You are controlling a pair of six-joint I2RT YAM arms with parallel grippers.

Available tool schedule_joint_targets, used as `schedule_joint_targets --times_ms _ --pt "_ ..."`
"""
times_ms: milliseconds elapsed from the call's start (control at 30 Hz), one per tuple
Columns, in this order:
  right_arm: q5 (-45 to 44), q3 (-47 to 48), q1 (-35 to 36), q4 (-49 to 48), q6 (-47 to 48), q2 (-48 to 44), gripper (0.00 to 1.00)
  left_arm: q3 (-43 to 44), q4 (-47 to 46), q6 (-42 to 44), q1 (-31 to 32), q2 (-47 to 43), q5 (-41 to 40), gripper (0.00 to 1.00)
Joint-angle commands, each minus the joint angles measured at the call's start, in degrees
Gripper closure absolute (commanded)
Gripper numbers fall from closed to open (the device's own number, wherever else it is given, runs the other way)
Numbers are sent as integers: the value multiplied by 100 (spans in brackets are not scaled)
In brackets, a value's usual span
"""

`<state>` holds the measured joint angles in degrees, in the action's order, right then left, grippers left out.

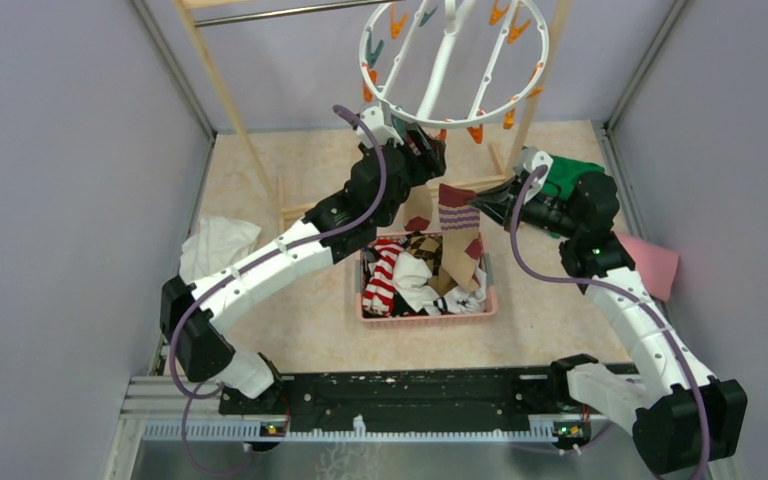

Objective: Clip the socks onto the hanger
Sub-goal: Open the clamp at the hanger.

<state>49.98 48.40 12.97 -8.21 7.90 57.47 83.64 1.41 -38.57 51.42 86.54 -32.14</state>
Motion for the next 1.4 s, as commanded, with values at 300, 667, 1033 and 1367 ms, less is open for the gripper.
schedule_joint_targets --times_ms 300,667,1033,1367 --pt "-14 29 40 -178 42 -146 100 -518 -98 308 -804 -551 367 27" --pt "-24 19 41 -120 63 -185 100 -757 -396 578 -2048 -705 1517 27" --pt "39 12 37 -100 71 -219 100 -1503 -763 1181 -2393 -1864 3154 25" --pt "-379 160 39 -279 54 -25 100 -1681 -1151 1146 -2404 -2039 4179 25"
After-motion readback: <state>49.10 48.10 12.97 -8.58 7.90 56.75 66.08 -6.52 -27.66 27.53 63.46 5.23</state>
